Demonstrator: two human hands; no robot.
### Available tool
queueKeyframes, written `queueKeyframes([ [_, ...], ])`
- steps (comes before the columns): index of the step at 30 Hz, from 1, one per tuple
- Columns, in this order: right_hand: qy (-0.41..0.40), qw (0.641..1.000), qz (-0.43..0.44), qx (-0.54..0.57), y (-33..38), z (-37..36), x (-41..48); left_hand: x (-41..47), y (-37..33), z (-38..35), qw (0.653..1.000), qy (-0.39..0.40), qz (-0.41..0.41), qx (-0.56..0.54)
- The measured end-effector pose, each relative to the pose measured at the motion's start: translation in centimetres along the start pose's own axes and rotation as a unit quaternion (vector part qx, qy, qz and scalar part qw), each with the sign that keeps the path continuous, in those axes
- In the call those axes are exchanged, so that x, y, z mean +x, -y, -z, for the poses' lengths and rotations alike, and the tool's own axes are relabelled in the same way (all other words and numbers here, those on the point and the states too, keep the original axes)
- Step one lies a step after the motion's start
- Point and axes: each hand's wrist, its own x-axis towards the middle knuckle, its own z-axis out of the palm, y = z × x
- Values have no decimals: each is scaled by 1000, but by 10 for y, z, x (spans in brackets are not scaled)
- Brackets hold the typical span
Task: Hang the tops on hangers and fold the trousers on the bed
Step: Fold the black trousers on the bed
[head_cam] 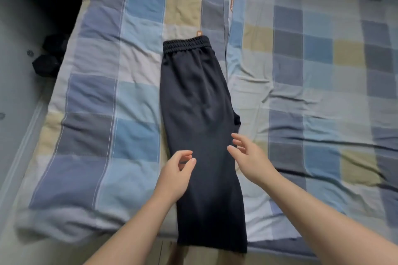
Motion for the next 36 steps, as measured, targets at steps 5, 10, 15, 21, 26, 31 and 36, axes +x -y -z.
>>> queueKeyframes([
  [5,5,999,-30,38,-54,12,-86,-97,50,-30,998,-10,68,6],
  [10,23,998,-59,17,-131,14,-150,-183,97,-63,992,-37,122,-7],
  [15,44,995,-92,0,-195,-4,-172,-212,142,-85,985,-39,169,4],
  [21,43,993,-111,-4,-259,-51,-132,-171,196,-87,981,-67,168,63],
  [26,39,989,-126,72,-291,-87,-88,-121,223,-91,983,-79,146,75],
  [31,83,975,-138,153,-298,-105,-62,-92,235,-103,988,-62,137,32],
  [36,150,953,-163,207,-293,-114,-72,-104,248,-102,982,-7,190,-22],
])
